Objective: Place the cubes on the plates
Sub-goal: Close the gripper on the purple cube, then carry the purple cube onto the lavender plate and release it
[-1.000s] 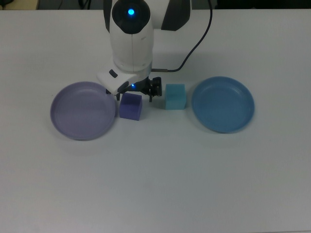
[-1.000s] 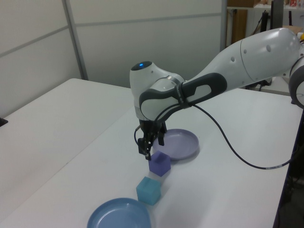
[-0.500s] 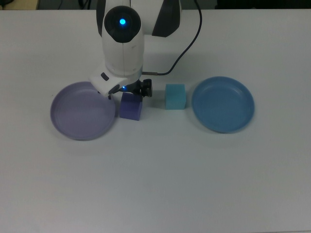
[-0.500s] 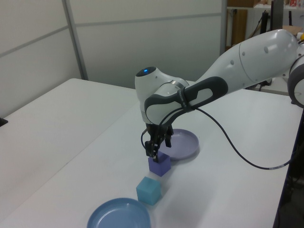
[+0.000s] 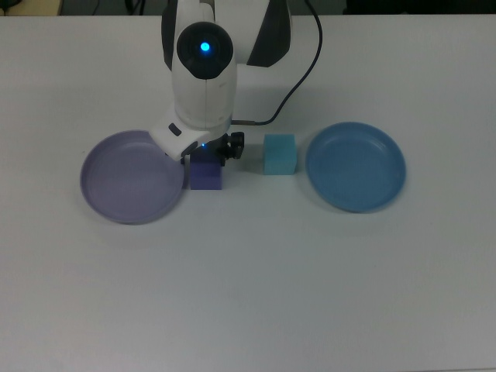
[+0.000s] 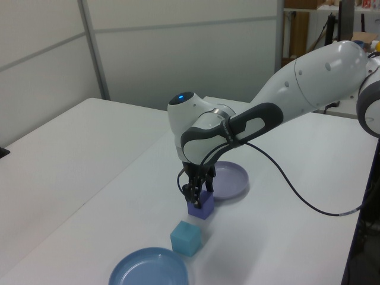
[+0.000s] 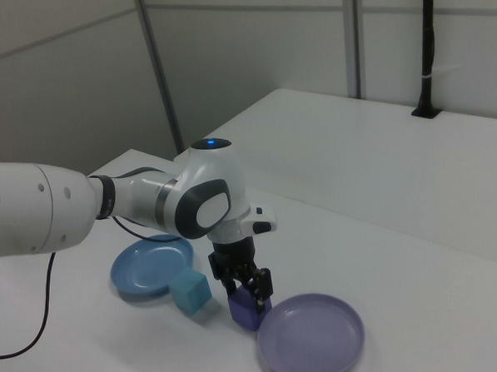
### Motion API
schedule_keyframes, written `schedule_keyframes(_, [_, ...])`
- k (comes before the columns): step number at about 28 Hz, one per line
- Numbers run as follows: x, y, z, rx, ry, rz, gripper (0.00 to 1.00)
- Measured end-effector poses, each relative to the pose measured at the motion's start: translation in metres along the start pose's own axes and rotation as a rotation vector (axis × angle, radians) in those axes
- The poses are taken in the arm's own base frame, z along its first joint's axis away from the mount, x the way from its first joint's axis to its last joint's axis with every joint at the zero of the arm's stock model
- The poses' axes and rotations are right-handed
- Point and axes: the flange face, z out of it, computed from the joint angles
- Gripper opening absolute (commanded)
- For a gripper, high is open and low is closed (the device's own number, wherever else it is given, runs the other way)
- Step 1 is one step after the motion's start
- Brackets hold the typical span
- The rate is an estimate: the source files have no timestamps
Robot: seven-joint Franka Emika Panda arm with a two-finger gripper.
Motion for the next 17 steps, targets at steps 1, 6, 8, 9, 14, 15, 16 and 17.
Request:
schedule_keyframes(1, [0.000, 0.000, 0.000, -0.001, 0.000, -0.007, 0.28])
schedule_keyframes(6, [0.000, -0.001, 0.000, -0.003, 0.001, -0.026, 0.25])
schedule_keyframes(8, [0.000, -0.001, -0.001, -0.003, 0.003, -0.031, 0.25])
schedule_keyframes(9, [0.001, -0.002, -0.002, -0.002, 0.004, -0.032, 0.25])
schedule_keyframes(14, [0.002, 0.000, -0.026, 0.000, 0.043, -0.034, 0.25])
schedule_keyframes(15, [0.001, 0.001, -0.032, 0.000, 0.048, -0.035, 0.25])
schedule_keyframes(16, [0.000, 0.003, -0.039, -0.001, 0.050, -0.035, 0.25])
schedule_keyframes(17, [-0.001, 0.006, -0.045, -0.001, 0.050, -0.037, 0.25])
